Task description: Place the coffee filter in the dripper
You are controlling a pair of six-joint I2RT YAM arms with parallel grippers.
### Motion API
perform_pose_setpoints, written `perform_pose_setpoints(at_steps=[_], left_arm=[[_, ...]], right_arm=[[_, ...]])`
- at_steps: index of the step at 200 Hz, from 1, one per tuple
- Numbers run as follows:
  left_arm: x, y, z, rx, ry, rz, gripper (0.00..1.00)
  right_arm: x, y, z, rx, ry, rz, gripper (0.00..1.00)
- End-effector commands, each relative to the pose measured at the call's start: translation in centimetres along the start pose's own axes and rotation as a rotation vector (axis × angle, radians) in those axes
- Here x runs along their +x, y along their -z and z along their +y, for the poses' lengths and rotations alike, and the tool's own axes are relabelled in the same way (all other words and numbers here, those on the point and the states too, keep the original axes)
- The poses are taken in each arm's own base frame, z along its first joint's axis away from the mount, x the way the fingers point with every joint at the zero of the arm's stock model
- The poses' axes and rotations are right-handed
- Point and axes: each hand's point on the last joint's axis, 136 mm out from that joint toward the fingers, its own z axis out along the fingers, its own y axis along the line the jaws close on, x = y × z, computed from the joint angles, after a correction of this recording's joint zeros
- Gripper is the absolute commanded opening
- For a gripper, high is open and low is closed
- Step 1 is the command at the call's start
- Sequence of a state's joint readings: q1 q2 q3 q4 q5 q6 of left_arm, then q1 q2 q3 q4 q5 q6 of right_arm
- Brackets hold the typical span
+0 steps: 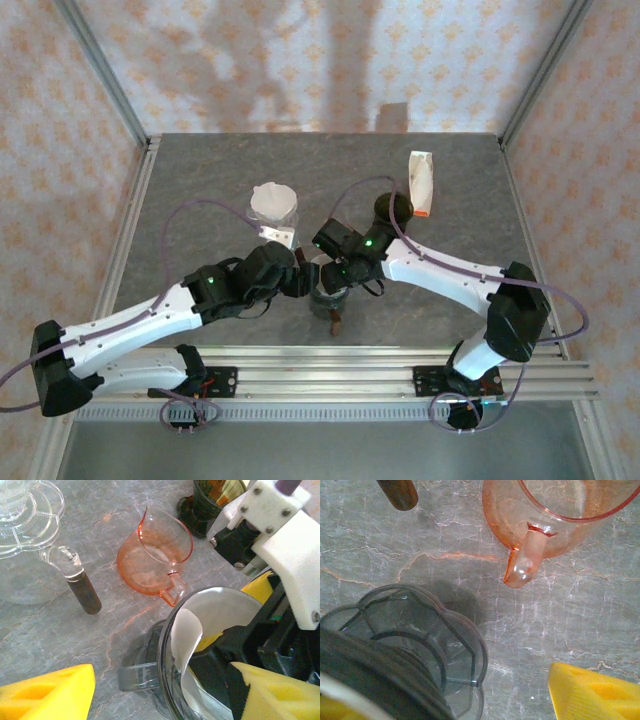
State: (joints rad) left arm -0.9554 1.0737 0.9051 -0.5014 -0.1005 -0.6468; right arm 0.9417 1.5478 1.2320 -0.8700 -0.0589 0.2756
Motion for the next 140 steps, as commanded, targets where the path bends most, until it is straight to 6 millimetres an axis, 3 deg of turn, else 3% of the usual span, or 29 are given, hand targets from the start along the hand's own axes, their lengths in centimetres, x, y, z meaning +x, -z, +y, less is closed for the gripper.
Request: perform_pose_setpoints(at_steps=[1, 43, 77, 140], left_arm=[[0.2, -0.7, 0.1, -0.009, 0.002, 0.005, 0.73], [0.6, -1.1, 0.6, -0.032, 0.008, 0.025, 0.74], [1.2, -1.3, 1.1, -0.046, 0.010, 0.048, 0.65], [1.8, -1.3, 1.4, -0.055, 0.009, 0.073, 0.57]], right_arm=[[0.5, -0.9, -0.9, 0.061, 0.008, 0.012, 0.70], [0.5, -0.8, -0.8, 0.057, 0.008, 0.011, 0.70], [0.3, -0.7, -0.7, 0.054, 0.003, 0.003, 0.70], [-0.3, 0.2, -0.6, 0.041, -0.011, -0.024, 0.70]])
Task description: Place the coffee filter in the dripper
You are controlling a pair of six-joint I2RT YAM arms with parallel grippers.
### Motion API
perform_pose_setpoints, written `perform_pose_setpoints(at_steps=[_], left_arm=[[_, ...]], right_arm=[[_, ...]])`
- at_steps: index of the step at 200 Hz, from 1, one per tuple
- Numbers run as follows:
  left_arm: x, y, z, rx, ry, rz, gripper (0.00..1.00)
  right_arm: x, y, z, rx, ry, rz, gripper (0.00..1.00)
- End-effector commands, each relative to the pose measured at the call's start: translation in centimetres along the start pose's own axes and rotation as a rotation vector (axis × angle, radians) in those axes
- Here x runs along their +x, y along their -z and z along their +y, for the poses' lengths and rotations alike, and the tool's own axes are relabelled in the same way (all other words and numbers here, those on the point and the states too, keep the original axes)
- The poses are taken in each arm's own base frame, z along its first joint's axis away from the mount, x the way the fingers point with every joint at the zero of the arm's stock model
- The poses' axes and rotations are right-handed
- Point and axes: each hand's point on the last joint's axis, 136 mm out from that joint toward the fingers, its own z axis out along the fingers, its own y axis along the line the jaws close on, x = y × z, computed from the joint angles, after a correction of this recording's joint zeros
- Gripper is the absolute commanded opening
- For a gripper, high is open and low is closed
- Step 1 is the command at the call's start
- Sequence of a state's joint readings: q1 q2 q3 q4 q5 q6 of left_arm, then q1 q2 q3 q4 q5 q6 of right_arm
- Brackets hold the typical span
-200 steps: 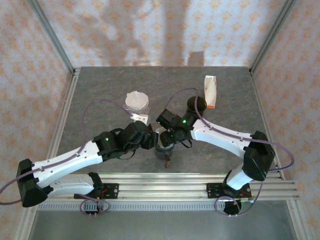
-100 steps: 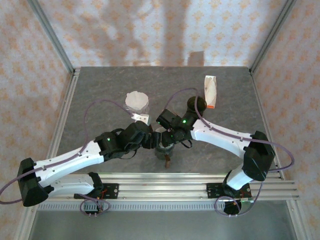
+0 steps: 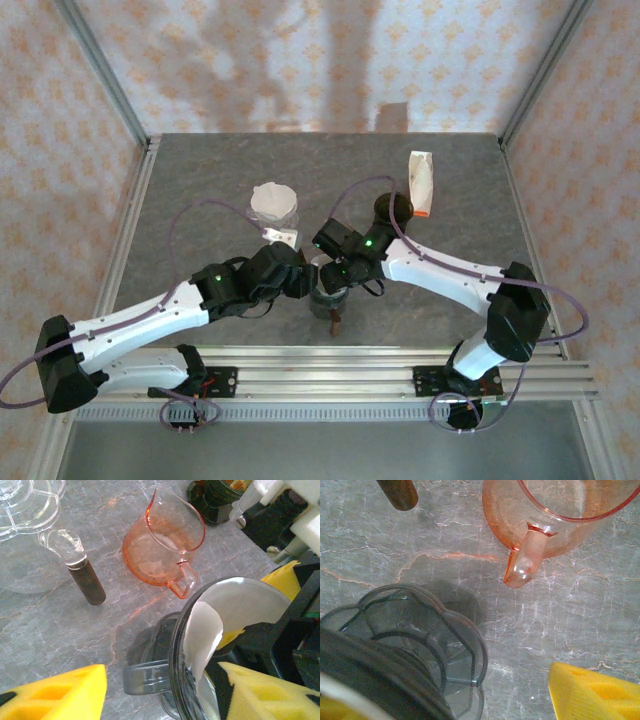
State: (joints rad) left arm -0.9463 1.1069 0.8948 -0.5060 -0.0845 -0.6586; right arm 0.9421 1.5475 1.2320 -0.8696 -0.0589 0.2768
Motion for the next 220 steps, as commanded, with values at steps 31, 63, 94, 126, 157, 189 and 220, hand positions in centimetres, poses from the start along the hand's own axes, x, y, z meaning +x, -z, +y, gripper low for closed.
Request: perform_pose_setpoints(at_steps=[31, 63, 94, 126, 157, 189, 220], left_arm=[[1.1, -0.2, 1.1, -0.036, 0.001, 0.045, 0.53], [1.1, 0.0, 1.2, -0.038, 0.001, 0.040, 0.53], [0.9, 0.2, 1.2, -0.032, 0.010, 0.032, 0.53], [0.1, 1.1, 0.8, -0.005, 0.030, -0.005, 0.58], [-0.6, 1.7, 0.4, 0.017, 0.041, -0.029, 0.61], [-0.2, 1.2, 0.4, 0.005, 0.025, -0.009, 0.61], [0.0, 0.7, 0.1, 0.014, 0.026, 0.005, 0.65]], right_arm=[[-0.8, 1.1, -0.6, 0.035, -0.019, -0.053, 0.70], [-1.5, 2.7, -0.7, 0.023, -0.036, -0.102, 0.71], [-1.7, 4.2, -1.0, 0.015, -0.051, -0.134, 0.71], [-1.7, 5.7, -1.2, -0.010, -0.072, -0.170, 0.71], [-1.4, 6.6, -1.5, -0.024, -0.089, -0.189, 0.71], [-0.3, 6.3, -1.7, -0.033, -0.096, -0.173, 0.71], [0.2, 5.9, -1.7, -0.044, -0.103, -0.167, 0.71]])
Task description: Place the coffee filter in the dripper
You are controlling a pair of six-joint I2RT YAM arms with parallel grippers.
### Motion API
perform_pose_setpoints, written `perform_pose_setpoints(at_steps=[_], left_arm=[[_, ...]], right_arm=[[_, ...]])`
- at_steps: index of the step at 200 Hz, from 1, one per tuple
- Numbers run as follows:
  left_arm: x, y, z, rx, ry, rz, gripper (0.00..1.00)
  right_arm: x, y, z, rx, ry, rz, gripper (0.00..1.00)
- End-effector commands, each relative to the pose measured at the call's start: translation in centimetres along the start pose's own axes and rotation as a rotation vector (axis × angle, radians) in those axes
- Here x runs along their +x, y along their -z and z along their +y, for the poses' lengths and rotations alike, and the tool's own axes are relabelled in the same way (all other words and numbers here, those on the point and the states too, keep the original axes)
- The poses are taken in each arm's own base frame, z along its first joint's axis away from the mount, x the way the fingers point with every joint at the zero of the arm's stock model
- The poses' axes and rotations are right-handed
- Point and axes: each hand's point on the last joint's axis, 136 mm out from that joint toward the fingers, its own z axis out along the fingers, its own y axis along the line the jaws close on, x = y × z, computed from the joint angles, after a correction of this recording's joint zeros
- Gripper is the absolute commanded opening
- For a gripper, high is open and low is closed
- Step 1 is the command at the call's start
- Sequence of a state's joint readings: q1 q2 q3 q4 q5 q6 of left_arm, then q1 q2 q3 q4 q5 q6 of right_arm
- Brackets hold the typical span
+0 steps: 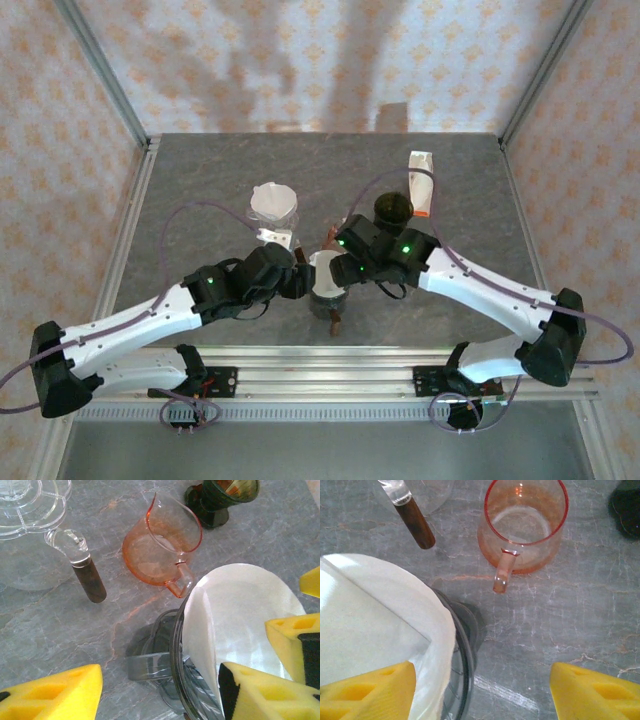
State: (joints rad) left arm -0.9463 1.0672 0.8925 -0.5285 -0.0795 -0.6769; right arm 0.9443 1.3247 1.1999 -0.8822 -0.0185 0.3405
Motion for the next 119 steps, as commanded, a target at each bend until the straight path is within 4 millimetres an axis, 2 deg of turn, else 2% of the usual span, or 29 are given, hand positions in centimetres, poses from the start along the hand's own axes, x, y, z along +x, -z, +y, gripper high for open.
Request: perform_pose_setpoints(at_steps=[1, 34, 56, 78, 101, 119], left_arm=[[0.1, -0.3, 0.0, 0.001, 0.004, 0.012, 0.65], [-0.8, 0.7, -0.3, 0.027, 0.024, -0.030, 0.66], [-1.3, 1.3, -0.7, 0.057, 0.030, -0.050, 0.70], [-0.9, 0.5, -1.2, 0.064, 0.018, -0.019, 0.73], [-0.3, -0.6, -0.9, 0.030, 0.004, 0.007, 0.73], [-0.1, -0.9, -0.1, -0.013, -0.004, 0.012, 0.67]], right_arm=[[0.7, 0.1, -0.5, 0.012, -0.014, 0.004, 0.71], [0.9, -0.3, -0.3, 0.004, -0.014, 0.012, 0.71], [0.9, -0.3, -0.3, 0.004, -0.011, 0.010, 0.71], [0.9, -0.4, -0.2, 0.002, -0.012, 0.012, 0.71], [1.0, -0.4, -0.3, 0.001, -0.015, 0.012, 0.71], [1.0, -0.3, -0.4, 0.005, -0.018, 0.008, 0.71]])
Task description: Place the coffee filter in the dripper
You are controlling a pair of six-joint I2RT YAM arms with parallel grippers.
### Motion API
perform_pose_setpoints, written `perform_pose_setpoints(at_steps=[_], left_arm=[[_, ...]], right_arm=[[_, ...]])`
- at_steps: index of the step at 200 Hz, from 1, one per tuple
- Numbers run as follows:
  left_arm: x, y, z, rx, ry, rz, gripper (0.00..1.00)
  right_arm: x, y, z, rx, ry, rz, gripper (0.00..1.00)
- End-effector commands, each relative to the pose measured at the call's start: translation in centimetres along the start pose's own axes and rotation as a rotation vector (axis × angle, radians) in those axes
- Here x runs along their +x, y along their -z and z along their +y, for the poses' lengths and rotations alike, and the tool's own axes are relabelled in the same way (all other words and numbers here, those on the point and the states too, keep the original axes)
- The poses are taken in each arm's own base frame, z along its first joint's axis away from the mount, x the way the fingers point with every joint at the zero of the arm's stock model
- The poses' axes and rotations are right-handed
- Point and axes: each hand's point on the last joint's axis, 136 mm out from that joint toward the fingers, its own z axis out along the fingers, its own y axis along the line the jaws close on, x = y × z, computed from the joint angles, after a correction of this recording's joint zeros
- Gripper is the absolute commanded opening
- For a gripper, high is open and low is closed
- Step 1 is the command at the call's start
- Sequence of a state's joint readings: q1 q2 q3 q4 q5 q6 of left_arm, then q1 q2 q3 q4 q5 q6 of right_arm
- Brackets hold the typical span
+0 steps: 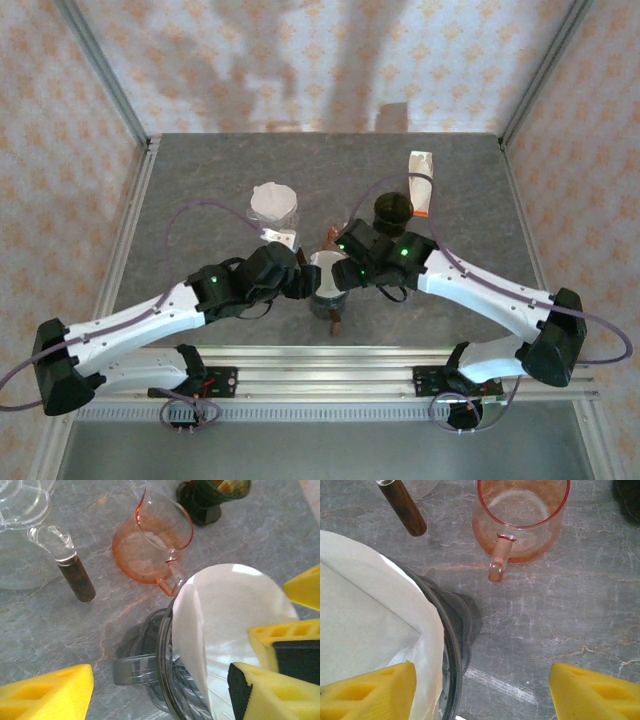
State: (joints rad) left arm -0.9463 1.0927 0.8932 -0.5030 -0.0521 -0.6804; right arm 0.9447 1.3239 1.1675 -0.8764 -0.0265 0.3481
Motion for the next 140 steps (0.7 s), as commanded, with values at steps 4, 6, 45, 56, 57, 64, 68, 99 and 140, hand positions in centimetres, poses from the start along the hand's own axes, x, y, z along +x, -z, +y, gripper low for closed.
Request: perform_pose_setpoints(at_steps=[4, 6, 45, 56, 57, 64, 68, 99, 140], left_arm=[[-0.3, -0.2, 0.7, -0.044, -0.009, -0.005, 0.65], [-0.3, -0.2, 0.8, -0.049, -0.009, -0.006, 0.64], [0.3, 0.0, 2.2, -0.104, -0.013, 0.011, 0.53], [0.6, -0.1, 2.4, -0.110, -0.013, 0.018, 0.52], [0.6, -0.1, 2.4, -0.110, -0.013, 0.018, 0.52], [0.6, -0.1, 2.4, -0.111, -0.009, 0.017, 0.52], [0.6, -0.1, 2.5, -0.112, -0.008, 0.017, 0.52], [0.7, -0.3, 2.4, -0.099, 0.000, 0.017, 0.52], [0.8, -0.7, 1.9, -0.077, 0.009, 0.024, 0.56]], right_arm=[[0.0, 0.5, -0.2, 0.000, -0.016, -0.020, 0.71], [0.0, 0.5, -0.2, 0.000, -0.017, -0.022, 0.71], [0.4, 0.4, -1.5, 0.065, -0.014, -0.020, 0.71], [0.5, 0.5, -1.8, 0.074, -0.016, -0.023, 0.71], [0.5, 0.5, -1.8, 0.074, -0.016, -0.024, 0.71], [0.5, 0.5, -1.9, 0.078, -0.020, -0.028, 0.71], [0.5, 0.5, -2.0, 0.080, -0.021, -0.029, 0.71], [0.6, 0.5, -2.3, 0.092, -0.023, -0.031, 0.71], [-0.7, 1.4, -0.3, -0.019, -0.031, -0.084, 0.72]])
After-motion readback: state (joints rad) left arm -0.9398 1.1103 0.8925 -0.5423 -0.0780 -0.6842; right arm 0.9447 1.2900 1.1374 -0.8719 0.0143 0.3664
